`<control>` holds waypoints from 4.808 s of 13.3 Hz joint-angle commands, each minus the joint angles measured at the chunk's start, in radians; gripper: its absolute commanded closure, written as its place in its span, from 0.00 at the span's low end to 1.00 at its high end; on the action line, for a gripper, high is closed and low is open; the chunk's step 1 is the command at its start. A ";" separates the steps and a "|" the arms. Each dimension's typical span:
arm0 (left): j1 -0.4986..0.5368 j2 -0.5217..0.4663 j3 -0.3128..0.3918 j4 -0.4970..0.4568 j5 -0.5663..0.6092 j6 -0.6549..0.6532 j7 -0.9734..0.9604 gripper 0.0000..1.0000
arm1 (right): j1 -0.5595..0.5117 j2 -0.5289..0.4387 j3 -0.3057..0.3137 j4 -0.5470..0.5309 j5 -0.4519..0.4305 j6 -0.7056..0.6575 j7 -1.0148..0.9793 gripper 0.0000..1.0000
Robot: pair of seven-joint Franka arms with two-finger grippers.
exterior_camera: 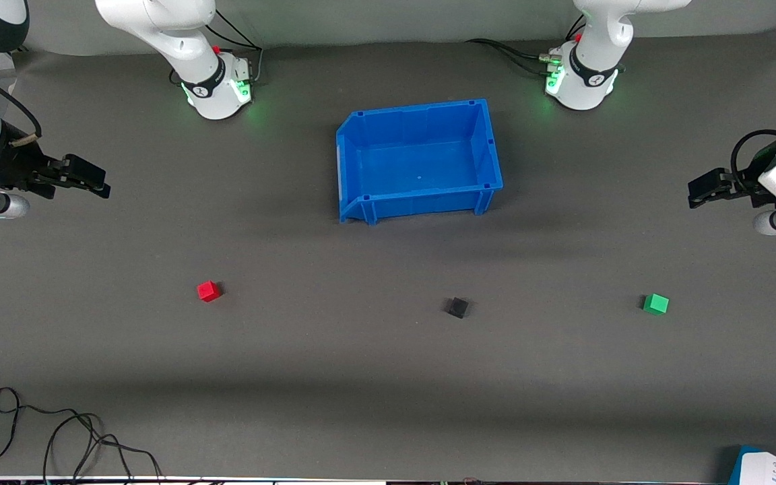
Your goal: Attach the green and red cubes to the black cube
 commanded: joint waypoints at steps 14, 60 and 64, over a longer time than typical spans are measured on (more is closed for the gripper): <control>0.002 -0.013 0.001 -0.004 0.007 0.006 0.012 0.00 | -0.011 0.130 0.000 0.154 0.003 -0.020 0.011 0.00; 0.139 0.291 0.016 -0.073 -0.074 0.259 -1.194 0.06 | 0.069 0.618 -0.041 -0.251 -0.017 0.819 1.010 0.17; 0.137 0.398 0.016 -0.073 -0.019 0.381 -1.121 0.08 | 0.067 0.616 -0.041 -0.246 -0.028 0.819 1.008 0.55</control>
